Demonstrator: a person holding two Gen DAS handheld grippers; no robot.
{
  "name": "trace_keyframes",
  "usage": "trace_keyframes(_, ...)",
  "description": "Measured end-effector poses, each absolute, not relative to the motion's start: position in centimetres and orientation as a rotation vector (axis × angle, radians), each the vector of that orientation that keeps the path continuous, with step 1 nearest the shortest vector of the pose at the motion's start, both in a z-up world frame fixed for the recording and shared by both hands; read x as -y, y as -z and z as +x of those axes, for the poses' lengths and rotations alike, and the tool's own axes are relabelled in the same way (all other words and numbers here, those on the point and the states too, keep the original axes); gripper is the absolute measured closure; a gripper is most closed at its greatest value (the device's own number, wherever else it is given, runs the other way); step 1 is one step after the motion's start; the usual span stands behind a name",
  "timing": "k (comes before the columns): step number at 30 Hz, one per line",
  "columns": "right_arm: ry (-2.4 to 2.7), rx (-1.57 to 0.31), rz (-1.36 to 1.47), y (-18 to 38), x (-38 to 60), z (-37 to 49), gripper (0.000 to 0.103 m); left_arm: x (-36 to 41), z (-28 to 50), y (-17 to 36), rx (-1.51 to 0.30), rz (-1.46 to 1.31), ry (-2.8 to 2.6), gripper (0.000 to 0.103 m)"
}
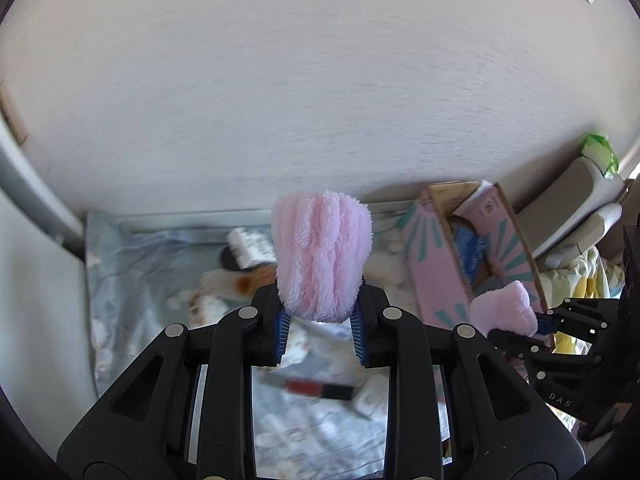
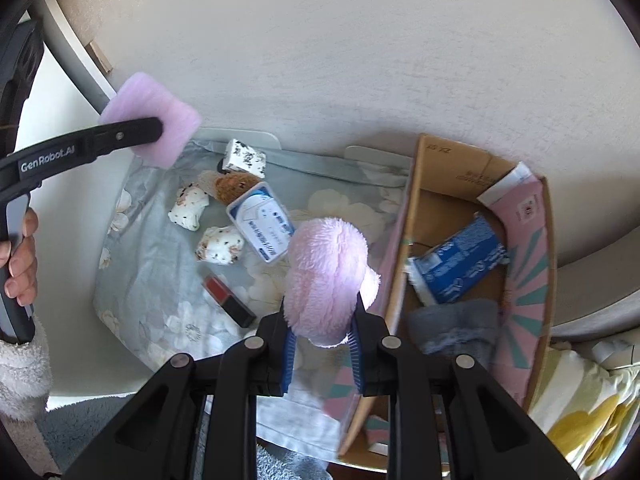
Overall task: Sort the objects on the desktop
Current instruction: 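Carry both pink items to the cardboard box and release them inside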
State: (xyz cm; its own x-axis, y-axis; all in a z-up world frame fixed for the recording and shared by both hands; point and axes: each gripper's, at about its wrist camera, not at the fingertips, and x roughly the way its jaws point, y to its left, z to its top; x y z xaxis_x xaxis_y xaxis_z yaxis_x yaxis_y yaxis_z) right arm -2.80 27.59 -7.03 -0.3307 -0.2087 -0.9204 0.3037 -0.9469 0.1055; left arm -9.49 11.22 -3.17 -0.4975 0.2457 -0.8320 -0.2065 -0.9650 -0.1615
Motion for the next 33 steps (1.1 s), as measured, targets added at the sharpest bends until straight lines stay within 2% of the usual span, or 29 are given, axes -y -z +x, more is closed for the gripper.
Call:
trace_keyframes(19, 2.374, -0.012, 1.618, 7.3, -36.1, -2.5, 0.082, -25.7, -12.7, 3.7, -0.005, -1.393, -2.381, 0.080)
trace_keyframes(33, 2.285, 0.025, 1.725, 10.6, -38.8, -0.4, 0.081, -33.5, -12.9, 8.1, -0.067, -1.458, -2.263, 0.080)
